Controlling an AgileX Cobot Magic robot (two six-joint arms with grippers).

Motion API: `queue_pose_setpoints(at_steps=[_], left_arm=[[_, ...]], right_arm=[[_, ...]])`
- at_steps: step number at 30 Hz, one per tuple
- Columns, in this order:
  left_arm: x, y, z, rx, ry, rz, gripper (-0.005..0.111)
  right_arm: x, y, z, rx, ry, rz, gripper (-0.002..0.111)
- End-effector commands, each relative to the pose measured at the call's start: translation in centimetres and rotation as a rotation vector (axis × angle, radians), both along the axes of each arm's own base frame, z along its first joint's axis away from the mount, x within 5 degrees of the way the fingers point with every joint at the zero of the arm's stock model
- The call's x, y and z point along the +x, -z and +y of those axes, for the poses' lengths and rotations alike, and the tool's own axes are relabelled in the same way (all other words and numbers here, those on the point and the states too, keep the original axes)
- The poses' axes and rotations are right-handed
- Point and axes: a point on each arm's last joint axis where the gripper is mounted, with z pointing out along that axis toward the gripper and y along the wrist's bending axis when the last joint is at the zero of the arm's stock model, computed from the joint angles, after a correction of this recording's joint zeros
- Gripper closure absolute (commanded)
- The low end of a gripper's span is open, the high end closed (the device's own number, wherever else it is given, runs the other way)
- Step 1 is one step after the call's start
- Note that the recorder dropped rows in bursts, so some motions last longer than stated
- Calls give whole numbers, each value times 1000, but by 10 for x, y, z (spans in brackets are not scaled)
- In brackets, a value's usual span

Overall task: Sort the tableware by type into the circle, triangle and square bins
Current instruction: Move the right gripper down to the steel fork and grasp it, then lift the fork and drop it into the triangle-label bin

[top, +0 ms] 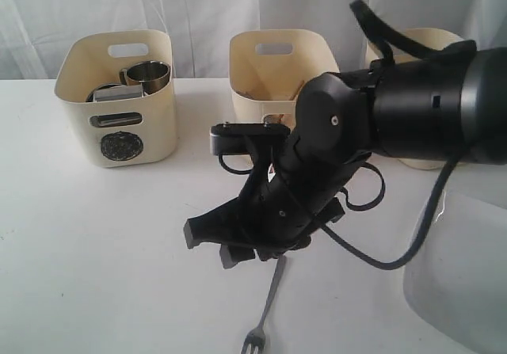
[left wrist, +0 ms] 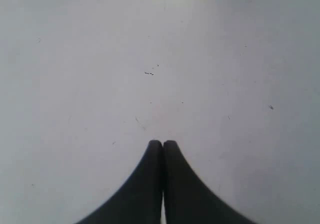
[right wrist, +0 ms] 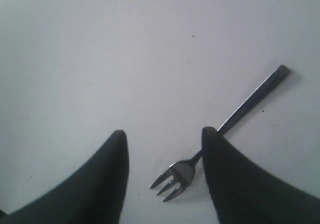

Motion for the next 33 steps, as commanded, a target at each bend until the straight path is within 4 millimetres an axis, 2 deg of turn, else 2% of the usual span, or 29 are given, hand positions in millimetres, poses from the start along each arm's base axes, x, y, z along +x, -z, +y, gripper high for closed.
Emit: queue_pose_setpoints(at_steps=[1, 7, 10, 18, 20, 33], left_arm=[[-1, 4, -1, -10, 2, 20, 107], [-1, 4, -1, -10, 2, 20, 107], [-1, 4, -1, -10, 2, 20, 107], [-1, 4, -1, -10, 2, 20, 107], [-1, 4, -1, -10, 2, 20, 107], [-1, 4, -1, -10, 2, 20, 107]], right_arm=[[-2, 18, 1, -36, 60, 109, 50], [-12, 54, -3, -173, 123, 362, 51], [-8, 69, 0, -181, 151, 385, 51], [-3, 92, 3, -193, 189, 399, 51], [-2, 96, 3, -202, 187, 399, 51], [2, 100, -2, -252, 145, 340, 78]])
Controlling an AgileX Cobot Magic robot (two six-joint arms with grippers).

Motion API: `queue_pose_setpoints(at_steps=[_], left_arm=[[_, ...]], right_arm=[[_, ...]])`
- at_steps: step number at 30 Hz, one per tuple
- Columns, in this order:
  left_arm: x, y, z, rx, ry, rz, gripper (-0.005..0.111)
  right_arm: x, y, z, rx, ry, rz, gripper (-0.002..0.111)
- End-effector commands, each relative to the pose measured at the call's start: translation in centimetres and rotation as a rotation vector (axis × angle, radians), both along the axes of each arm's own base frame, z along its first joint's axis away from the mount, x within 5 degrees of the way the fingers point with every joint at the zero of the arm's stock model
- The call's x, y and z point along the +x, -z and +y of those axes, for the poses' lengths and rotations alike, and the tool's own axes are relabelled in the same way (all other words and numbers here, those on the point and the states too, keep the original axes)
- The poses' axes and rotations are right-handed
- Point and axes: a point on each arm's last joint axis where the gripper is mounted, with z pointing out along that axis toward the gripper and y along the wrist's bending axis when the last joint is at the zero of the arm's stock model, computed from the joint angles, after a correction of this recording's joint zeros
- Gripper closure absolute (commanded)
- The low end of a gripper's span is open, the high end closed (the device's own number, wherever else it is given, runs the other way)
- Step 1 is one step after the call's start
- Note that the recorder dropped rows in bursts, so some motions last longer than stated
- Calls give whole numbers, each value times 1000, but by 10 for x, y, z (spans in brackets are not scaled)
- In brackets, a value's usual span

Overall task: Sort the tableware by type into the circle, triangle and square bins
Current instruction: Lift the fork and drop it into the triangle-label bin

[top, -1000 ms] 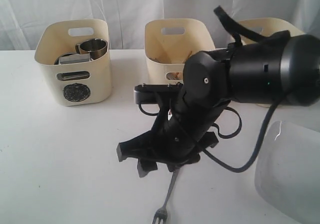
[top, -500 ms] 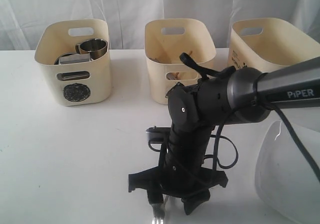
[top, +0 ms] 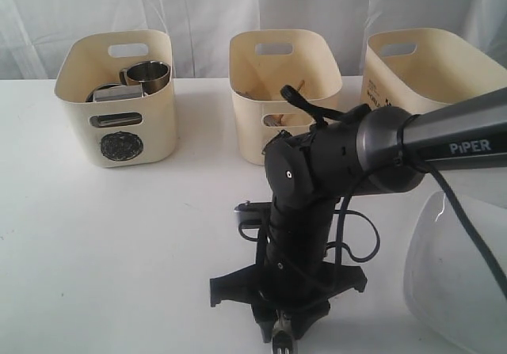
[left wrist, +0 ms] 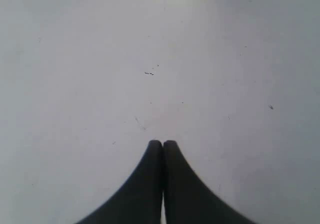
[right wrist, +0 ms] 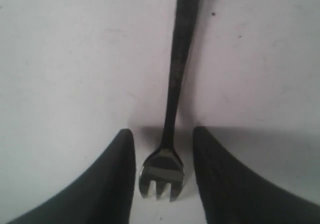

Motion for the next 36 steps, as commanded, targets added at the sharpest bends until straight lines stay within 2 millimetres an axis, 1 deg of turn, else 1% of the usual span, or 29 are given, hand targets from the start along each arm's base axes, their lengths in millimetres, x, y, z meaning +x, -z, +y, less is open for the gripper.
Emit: queue_pose_setpoints(at_steps=[1, 7, 15, 17, 20, 26, 28, 30, 32, 35, 36], left_arm=[[-1, 4, -1, -10, 2, 20, 107], [-1, 4, -1, -10, 2, 20, 107], [-1, 4, -1, -10, 2, 20, 107], [-1, 4, -1, -10, 2, 20, 107], [-1, 4, -1, -10, 2, 20, 107], [-1, 4, -1, -10, 2, 20, 107], [-1, 4, -1, -10, 2, 20, 107], [-1, 4, -1, -10, 2, 20, 107], [-1, 4, -1, -10, 2, 20, 107], [-1, 4, -1, -10, 2, 20, 107], [-1, 4, -1, -10, 2, 20, 107]], right_arm=[[4, 16, 0, -13, -15, -44, 81], [6, 17, -1, -28, -39, -70, 108], [10, 14, 1, -8, -45, -105, 108], [11, 10, 1, 3, -47, -124, 108], [11, -4, 1, 30, -67, -161, 108], [9, -50, -3, 100, -84, -306, 108], [8, -71, -4, 140, -79, -369, 108], [9, -99, -3, 190, -75, -446, 108], [13, -131, -4, 241, -80, -577, 108], [27, -176, -11, 311, -61, -810, 108], [32, -187, -15, 326, -46, -871, 108]])
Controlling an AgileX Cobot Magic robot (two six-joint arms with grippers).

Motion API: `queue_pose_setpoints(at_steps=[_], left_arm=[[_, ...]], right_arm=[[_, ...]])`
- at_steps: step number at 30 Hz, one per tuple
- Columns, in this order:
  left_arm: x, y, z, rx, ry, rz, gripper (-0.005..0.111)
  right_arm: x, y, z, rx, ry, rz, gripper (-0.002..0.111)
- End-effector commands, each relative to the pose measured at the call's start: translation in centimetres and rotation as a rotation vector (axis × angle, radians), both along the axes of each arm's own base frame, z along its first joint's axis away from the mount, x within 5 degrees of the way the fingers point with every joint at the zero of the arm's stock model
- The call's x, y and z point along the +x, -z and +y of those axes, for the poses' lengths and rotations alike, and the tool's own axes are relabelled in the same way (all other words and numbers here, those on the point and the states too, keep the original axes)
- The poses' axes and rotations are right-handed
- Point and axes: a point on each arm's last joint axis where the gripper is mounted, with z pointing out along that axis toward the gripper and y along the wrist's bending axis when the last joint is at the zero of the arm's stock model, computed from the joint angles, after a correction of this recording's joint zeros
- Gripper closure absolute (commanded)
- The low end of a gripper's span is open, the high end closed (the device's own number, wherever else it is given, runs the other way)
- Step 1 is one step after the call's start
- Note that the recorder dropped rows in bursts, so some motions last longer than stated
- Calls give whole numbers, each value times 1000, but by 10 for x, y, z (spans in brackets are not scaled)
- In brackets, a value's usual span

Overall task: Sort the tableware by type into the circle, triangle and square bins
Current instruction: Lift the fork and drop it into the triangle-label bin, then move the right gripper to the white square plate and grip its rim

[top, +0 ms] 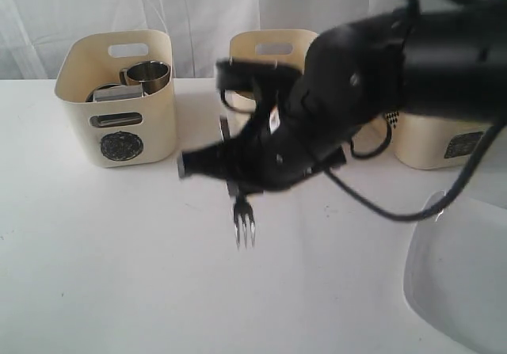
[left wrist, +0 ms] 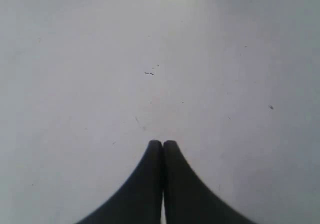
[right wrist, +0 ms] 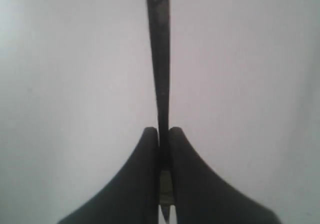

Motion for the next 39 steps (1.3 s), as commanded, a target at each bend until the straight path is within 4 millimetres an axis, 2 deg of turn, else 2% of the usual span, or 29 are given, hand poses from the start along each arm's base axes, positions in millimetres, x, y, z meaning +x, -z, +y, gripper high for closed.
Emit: queue_pose_setpoints(at_steps=[1, 4, 7, 9, 12, 18, 22, 25, 28, 34, 39], left_arm=[[-1, 4, -1, -10, 2, 20, 107], [-1, 4, -1, -10, 2, 20, 107], [-1, 4, -1, -10, 2, 20, 107], [-1, 4, -1, -10, 2, 20, 107], [-1, 4, -1, -10, 2, 20, 107], [-1, 4, -1, -10, 2, 20, 107], [-1, 4, -1, -10, 2, 20, 107], [-1, 4, -1, -10, 2, 20, 107], [-1, 4, -1, -10, 2, 20, 107], [-1, 4, -1, -10, 2, 20, 107], [-1, 4, -1, -10, 2, 20, 107]], right_arm=[[25, -63, -17, 121, 55, -325, 108], [55, -84, -39, 187, 152, -480, 108], [87, -88, -61, 222, 237, -606, 108], [103, -86, -68, 227, 259, -668, 108], [127, -65, -72, 183, 247, -729, 108], [165, -16, -70, -86, 56, -953, 108], [180, 7, -70, -83, 73, -913, 104], [183, 16, -70, -84, 74, -882, 90], [181, 13, -70, -87, 72, -869, 80], [166, -10, -75, -118, 48, -786, 79], [121, -46, -91, -216, -17, -516, 88]])
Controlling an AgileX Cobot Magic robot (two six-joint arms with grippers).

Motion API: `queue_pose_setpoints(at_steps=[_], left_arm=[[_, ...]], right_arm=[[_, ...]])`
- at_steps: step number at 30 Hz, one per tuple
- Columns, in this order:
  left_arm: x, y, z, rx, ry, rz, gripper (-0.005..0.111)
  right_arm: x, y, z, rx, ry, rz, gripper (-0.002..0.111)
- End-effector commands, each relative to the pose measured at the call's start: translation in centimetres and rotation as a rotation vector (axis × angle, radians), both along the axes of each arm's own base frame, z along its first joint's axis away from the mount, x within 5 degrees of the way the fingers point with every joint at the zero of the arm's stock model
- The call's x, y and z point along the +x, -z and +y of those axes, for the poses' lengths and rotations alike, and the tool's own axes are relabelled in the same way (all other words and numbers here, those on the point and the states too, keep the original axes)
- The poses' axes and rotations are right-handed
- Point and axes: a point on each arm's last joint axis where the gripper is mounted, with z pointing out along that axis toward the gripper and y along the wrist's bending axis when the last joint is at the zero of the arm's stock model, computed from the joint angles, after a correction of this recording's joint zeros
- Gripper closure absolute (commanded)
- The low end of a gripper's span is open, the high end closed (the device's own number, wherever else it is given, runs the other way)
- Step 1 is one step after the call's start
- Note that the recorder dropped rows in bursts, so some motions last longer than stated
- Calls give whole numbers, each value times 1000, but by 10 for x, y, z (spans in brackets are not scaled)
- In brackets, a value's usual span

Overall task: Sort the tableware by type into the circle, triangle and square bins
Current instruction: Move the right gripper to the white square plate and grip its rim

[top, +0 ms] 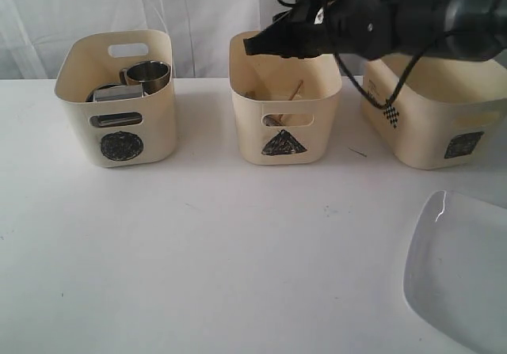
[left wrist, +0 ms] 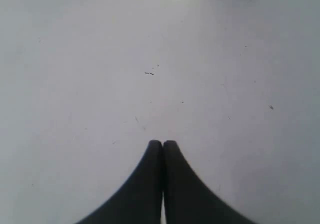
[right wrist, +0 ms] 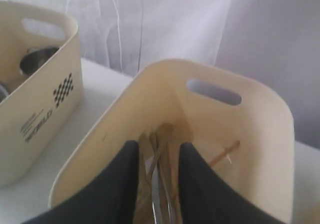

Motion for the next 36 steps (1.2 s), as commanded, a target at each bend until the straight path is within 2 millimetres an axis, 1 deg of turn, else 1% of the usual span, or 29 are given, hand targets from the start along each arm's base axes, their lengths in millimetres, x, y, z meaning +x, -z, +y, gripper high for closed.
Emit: queue_pose_setpoints(at_steps=[1, 3, 4, 6, 8, 10, 11, 12, 13, 14, 15, 16, 17, 18, 19, 20, 21, 22, 23, 24, 25, 26, 27, 29, 31, 35, 36], left_arm=[[-1, 4, -1, -10, 2, 20, 107], [-1, 4, -1, -10, 2, 20, 107], [-1, 4, -1, -10, 2, 20, 107], [-1, 4, -1, -10, 2, 20, 107], [-1, 4, -1, -10, 2, 20, 107], [-1, 4, -1, -10, 2, 20, 107], [-1, 4, -1, -10, 2, 20, 107], [-1, 4, -1, -10, 2, 20, 107], [-1, 4, -1, -10, 2, 20, 107], [-1, 4, -1, -10, 2, 20, 107], [-1, 4, -1, -10, 2, 20, 107], [-1, 4, -1, -10, 2, 20, 107], [-1, 4, -1, -10, 2, 20, 107], [-1, 4, -1, -10, 2, 20, 107], [-1, 4, -1, -10, 2, 20, 107], [-1, 4, -1, -10, 2, 20, 107], [-1, 4, -1, -10, 2, 20, 107], [-1, 4, -1, -10, 2, 20, 107], [-1, 4, -1, -10, 2, 20, 107], [-1, 4, -1, -10, 2, 20, 107], [-1, 4, -1, -10, 2, 20, 107], [-1, 4, -1, -10, 2, 20, 107], [-1, 4, -1, -10, 2, 20, 107], [-1, 4, -1, -10, 2, 20, 107], [-1, 4, -1, -10, 2, 20, 107], [-1, 4, -1, -10, 2, 20, 107], [-1, 4, -1, -10, 2, 20, 107]], right_arm=[[-44, -34, -23, -141, 0, 255, 92], [-61, -39, -41, -219, 33, 367, 102], [-68, -40, -54, -232, 64, 429, 106], [-80, -39, -92, -213, 174, 546, 108], [-93, -32, -141, -114, 362, 666, 108], [-108, -22, -185, 22, 508, 767, 108], [-117, -17, -205, 92, 530, 817, 108], [-124, -13, -217, 144, 499, 852, 108], [-134, -8, -235, 205, 478, 876, 108], [-140, -4, -243, 256, 437, 871, 108], [-146, 0, -255, 303, 434, 861, 108], [-153, 5, -262, 346, 417, 860, 108], [-168, 12, -273, 336, 345, 885, 108], [-172, 15, -277, 301, 323, 893, 108], [-180, 22, -289, 218, 329, 900, 108], [-182, 26, -296, 178, 353, 893, 108], [-183, 34, -305, 78, 329, 881, 103], [-183, 38, -307, 25, 294, 891, 97], [-182, 50, -312, -65, 205, 922, 80], [-180, 57, -315, -87, 167, 932, 70], [-175, 71, -320, -121, 124, 931, 54], [-170, 80, -325, -144, 133, 913, 45], [-163, 87, -332, -174, 165, 879, 41], [-155, 97, -341, -217, 219, 828, 41], [-152, 108, -345, -223, 229, 828, 41], [-158, 139, -341, -175, 177, 929, 41], [-161, 150, -338, -147, 156, 968, 42]])
